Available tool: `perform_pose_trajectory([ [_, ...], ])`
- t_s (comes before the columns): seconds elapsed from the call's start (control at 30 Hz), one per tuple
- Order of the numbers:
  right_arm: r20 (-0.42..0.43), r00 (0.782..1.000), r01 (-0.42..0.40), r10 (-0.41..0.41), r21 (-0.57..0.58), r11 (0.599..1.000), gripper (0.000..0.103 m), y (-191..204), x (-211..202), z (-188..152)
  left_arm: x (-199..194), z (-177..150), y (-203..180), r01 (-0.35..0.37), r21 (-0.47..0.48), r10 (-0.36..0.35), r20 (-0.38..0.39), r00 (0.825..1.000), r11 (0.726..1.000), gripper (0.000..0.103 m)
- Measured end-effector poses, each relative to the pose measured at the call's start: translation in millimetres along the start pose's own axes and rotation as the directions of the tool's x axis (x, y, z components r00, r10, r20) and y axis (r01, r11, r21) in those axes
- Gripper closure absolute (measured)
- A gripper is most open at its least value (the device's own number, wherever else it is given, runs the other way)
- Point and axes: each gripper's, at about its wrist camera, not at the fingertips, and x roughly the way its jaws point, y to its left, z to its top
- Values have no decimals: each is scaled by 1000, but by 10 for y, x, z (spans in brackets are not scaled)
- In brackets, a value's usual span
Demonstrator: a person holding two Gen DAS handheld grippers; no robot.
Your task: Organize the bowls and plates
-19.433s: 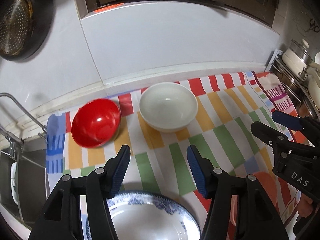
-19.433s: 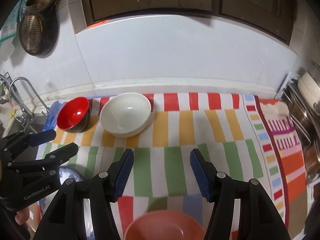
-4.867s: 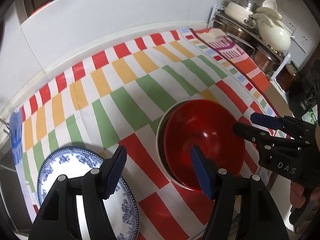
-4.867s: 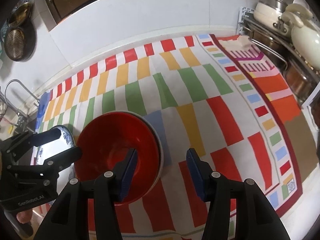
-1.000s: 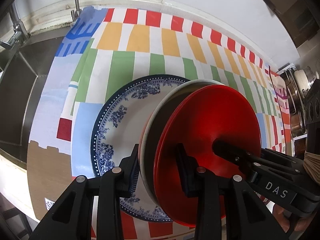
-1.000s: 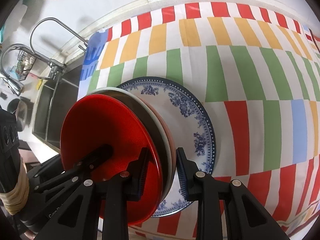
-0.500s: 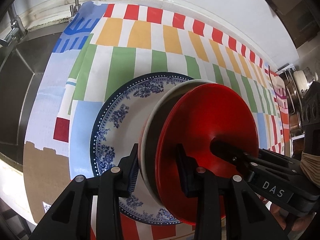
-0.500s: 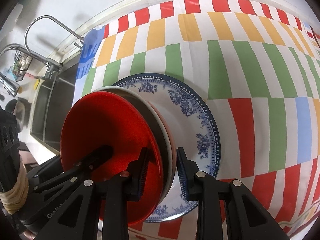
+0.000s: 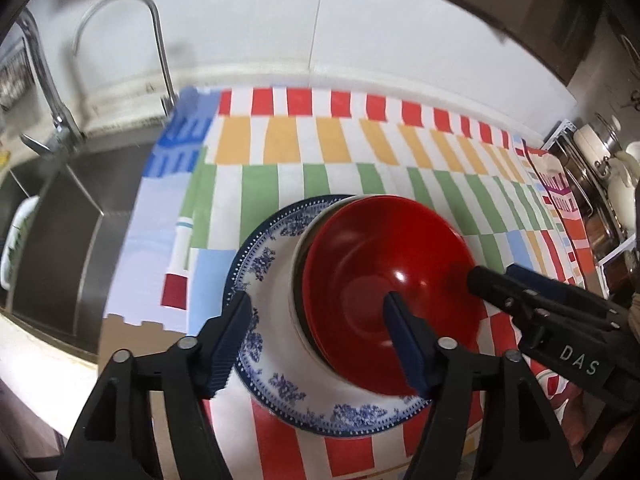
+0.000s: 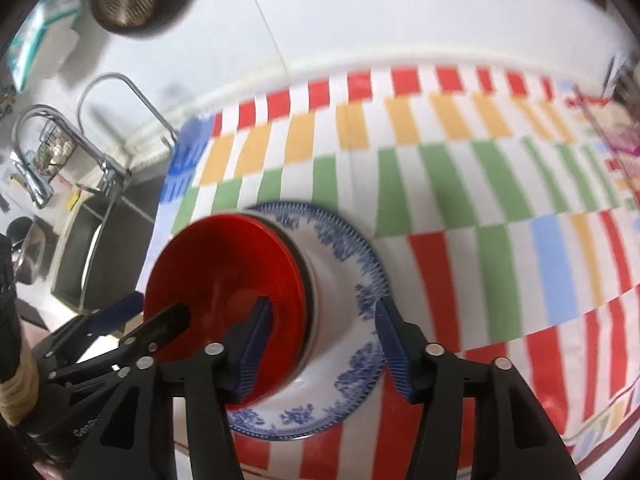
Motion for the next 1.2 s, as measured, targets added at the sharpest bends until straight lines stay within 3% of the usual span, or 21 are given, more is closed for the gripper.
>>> perform_pose_trajectory([
  [0.33,187,979,93,-77,-75,993,28,-158,-656,-449,-530,-504,-349,-57,16,55,97,994,998,14],
  [0.5,258,961,128,-103,-83,988,26,-260,-995,-779,-787,-860,-555,-86,16,82,153,985,996,12],
  [0.7,342,933,150,-110,-91,985,26,-374,-1408,-1199,-1159,-1291,-771,-126,17,117,255,960,992,10],
  [0.97,411,906,146,-98,-87,985,26,-421,-1856,-1733,-1673,-1770,-1029,-174,34,147,394,907,984,5],
  [1.2,467,877,167,-115,-72,983,26,-487,-2219,-2070,-1946,-1992,-1203,-173,51,134,430,893,984,3],
])
